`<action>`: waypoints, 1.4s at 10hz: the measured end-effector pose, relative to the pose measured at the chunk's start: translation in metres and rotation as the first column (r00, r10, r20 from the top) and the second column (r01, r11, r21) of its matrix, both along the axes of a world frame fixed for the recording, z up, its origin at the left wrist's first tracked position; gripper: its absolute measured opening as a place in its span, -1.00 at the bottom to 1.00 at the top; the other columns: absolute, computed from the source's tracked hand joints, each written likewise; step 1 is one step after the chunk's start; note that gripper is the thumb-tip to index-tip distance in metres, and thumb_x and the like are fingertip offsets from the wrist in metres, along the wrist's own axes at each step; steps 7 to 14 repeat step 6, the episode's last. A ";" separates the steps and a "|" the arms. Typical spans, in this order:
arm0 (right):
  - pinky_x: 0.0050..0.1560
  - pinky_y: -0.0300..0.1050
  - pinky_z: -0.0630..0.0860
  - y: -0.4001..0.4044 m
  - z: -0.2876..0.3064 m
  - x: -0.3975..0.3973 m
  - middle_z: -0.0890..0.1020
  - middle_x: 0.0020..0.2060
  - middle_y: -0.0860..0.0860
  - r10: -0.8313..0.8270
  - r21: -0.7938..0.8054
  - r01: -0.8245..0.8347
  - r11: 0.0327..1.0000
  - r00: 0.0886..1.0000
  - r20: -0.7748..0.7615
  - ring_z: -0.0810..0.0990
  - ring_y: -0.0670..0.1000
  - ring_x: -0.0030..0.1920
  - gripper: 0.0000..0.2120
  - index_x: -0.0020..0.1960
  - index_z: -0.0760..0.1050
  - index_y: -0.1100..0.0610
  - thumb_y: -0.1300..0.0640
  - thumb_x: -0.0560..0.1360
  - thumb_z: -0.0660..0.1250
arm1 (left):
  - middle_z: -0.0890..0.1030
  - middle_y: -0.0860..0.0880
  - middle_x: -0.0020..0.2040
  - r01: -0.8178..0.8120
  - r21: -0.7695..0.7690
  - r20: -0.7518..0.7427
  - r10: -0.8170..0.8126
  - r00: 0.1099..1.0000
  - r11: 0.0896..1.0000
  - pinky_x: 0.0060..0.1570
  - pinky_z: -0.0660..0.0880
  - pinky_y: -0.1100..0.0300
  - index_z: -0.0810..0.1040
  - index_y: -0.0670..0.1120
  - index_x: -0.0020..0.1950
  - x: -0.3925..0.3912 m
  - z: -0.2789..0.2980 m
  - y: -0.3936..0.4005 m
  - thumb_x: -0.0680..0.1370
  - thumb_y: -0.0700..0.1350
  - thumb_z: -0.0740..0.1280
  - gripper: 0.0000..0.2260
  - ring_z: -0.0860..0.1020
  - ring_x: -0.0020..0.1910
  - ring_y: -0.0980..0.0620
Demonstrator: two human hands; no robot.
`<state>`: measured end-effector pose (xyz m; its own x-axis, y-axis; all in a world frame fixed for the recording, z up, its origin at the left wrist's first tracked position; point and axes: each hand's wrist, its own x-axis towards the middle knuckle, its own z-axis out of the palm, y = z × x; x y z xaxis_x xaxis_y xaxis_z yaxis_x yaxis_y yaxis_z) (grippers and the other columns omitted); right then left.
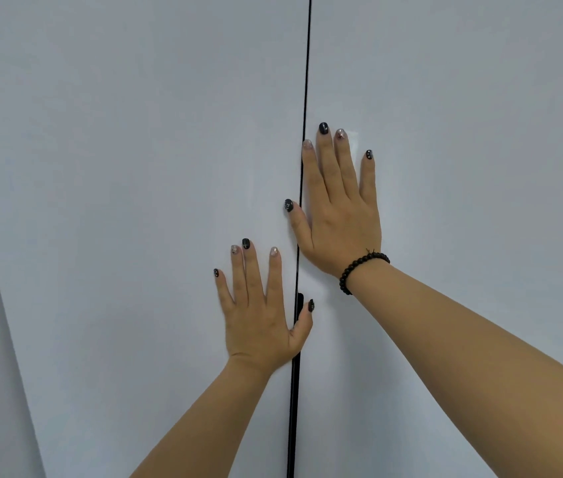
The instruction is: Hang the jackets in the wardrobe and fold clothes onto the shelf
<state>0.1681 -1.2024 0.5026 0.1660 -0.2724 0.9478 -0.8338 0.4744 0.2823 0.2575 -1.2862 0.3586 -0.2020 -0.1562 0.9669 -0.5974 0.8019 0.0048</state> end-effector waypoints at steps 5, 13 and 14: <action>0.52 0.17 -0.11 0.022 0.006 0.035 -0.01 0.56 0.10 -0.039 0.178 -0.010 0.984 0.962 0.270 -0.08 0.11 0.55 -0.40 0.56 -0.01 0.18 -0.02 0.60 0.03 | 0.04 -0.26 0.58 -0.128 0.123 0.305 0.085 0.949 0.984 0.49 0.02 -0.23 -0.02 -0.11 0.60 0.038 0.017 0.023 0.56 0.36 0.01 -0.23 0.01 0.57 -0.23; 0.53 0.10 -0.12 0.043 0.006 0.046 -0.06 0.56 0.05 0.003 0.269 -0.133 0.954 0.901 0.435 -0.12 0.05 0.55 -0.45 0.56 0.00 0.16 -0.01 0.63 -0.01 | -0.10 -0.25 0.59 -0.157 0.182 0.427 0.066 0.902 0.971 0.49 0.04 -0.21 -0.18 -0.10 0.59 0.058 0.021 0.036 0.60 0.29 -0.05 -0.28 -0.10 0.57 -0.22; 0.53 0.10 -0.12 0.043 0.006 0.046 -0.06 0.56 0.05 0.003 0.269 -0.133 0.954 0.901 0.435 -0.12 0.05 0.55 -0.45 0.56 0.00 0.16 -0.01 0.63 -0.01 | -0.10 -0.25 0.59 -0.157 0.182 0.427 0.066 0.902 0.971 0.49 0.04 -0.21 -0.18 -0.10 0.59 0.058 0.021 0.036 0.60 0.29 -0.05 -0.28 -0.10 0.57 -0.22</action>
